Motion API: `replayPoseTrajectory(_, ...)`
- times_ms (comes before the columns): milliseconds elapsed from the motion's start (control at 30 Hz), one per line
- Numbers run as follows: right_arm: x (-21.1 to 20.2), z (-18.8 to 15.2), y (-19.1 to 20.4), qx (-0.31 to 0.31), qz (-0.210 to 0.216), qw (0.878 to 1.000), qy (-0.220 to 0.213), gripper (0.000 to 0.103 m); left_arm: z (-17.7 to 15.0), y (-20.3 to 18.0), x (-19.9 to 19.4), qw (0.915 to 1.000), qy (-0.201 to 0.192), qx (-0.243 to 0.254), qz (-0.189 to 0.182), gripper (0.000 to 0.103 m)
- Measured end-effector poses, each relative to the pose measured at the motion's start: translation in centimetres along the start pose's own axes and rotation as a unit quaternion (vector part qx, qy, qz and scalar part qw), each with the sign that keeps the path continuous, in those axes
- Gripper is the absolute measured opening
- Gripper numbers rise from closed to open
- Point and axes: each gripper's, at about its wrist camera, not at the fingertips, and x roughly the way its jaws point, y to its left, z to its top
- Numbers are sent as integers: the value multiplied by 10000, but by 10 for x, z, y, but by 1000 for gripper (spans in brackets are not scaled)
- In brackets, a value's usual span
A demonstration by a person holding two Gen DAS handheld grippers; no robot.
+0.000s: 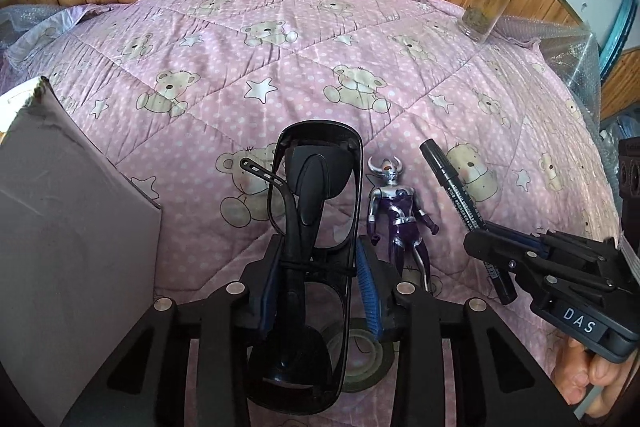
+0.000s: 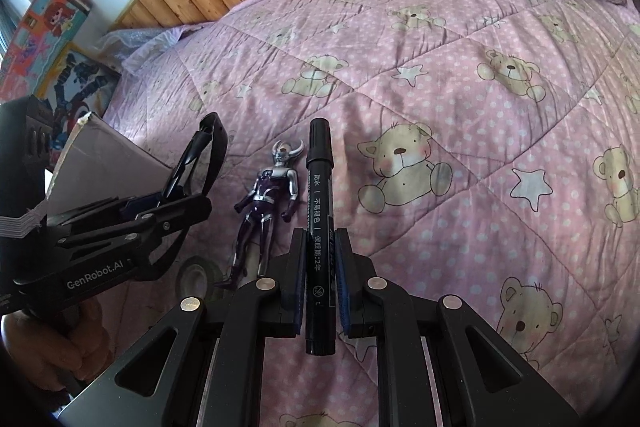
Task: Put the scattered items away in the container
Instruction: 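Lift the sunglasses with left gripper while right gripper lifts the marker toward the box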
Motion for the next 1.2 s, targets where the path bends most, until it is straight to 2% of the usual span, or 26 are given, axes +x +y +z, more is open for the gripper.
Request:
replayPoseTrajectory(567,-34,-20,36,9,102,9998,-157,14,-14,2,-52,9991,-268,-160,-282,36)
replayPoseTrajectory(1200,-71,-57,93,24,247,9991,-350,14,-55,7,-116,9955,-583,-242,-714,36)
